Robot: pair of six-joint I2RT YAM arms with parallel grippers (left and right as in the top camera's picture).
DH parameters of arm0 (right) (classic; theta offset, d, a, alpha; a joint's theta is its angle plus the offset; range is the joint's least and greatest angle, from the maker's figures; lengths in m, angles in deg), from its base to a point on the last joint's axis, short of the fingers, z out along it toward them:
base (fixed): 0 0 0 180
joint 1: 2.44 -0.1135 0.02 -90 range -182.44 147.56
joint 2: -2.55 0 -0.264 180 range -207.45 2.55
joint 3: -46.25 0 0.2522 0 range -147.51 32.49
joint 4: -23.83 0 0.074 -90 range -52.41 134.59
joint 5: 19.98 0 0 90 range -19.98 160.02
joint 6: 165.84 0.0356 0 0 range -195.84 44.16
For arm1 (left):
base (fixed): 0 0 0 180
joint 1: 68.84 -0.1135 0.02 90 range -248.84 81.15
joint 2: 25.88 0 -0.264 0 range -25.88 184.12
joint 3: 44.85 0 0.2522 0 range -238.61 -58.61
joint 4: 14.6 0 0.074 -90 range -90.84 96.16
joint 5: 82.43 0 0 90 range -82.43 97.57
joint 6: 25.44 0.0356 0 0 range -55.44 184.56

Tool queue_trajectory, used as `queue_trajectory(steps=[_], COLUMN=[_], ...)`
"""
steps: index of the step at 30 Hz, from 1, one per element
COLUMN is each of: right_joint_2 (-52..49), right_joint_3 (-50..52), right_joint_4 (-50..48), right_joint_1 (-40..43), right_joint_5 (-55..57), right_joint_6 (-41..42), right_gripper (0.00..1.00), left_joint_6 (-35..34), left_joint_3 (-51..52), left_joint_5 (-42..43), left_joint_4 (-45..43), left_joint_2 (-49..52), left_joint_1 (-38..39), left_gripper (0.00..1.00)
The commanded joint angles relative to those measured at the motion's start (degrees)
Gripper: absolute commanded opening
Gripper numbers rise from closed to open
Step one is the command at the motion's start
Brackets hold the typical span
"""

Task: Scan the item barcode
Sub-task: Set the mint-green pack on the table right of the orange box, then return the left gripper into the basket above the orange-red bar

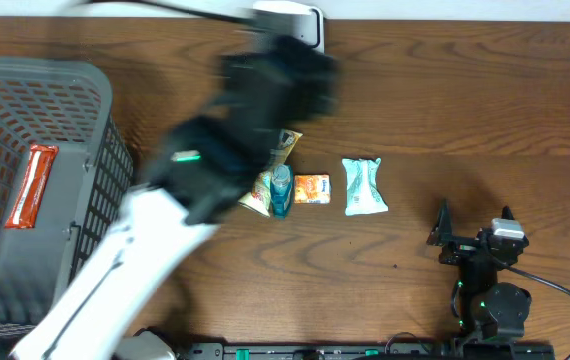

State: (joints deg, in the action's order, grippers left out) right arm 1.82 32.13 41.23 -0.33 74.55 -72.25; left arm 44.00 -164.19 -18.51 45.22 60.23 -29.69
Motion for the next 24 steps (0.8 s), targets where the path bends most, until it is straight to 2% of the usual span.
queue_trajectory(steps=[1, 6, 8, 10, 12, 14, 18, 24], right_joint_2=[0.1, 0.1, 0.1, 0.1, 0.1, 0.1, 0.1, 0.1], right_joint_3=[0.0, 0.0, 0.0, 0.0, 0.0, 0.0, 0.0, 0.0], right_joint_4=[0.2, 0.2, 0.2, 0.2, 0.2, 0.2, 0.2, 0.2], right_joint_1=[-0.3, -0.3, -0.3, -0.3, -0.3, -0.3, -0.3, -0.3], right_joint_5=[0.4, 0.4, 0.5, 0.4, 0.5, 0.4, 0.4, 0.5], right_joint_6=[-0.7, -0.7, -0.7, -0.7, -0.7, -0.7, -0.7, -0.7], right_gripper=[0.99, 0.99, 0.99, 0.99, 0.99, 0.99, 0.99, 0.99], left_joint_6=[-3.6, -23.1, -26.1, -26.3, -26.3, -26.3, -25.7, -24.1], left_joint_3=[-0.4, -0.4, -0.1, 2.1, 4.9, 7.9, 16.9, 34.4], left_joint_5=[-9.5, -6.8, -2.1, 5.1, 10.0, 12.0, 12.2, 12.2], left_joint_4=[5.6, 20.6, 24.3, 25.3, 25.1, 24.3, 19.1, 1.6], left_joint_2=[-5.7, -9.9, -9.6, -8.8, -7.7, -6.7, -4.8, -3.4], left_joint_1=[-10.6, -32.9, -41.4, -51.2, -57.6, -61.8, -67.2, -70.0], left_gripper=[0.98, 0.98, 0.98, 0.98, 0.98, 0.94, 0.94, 0.94])
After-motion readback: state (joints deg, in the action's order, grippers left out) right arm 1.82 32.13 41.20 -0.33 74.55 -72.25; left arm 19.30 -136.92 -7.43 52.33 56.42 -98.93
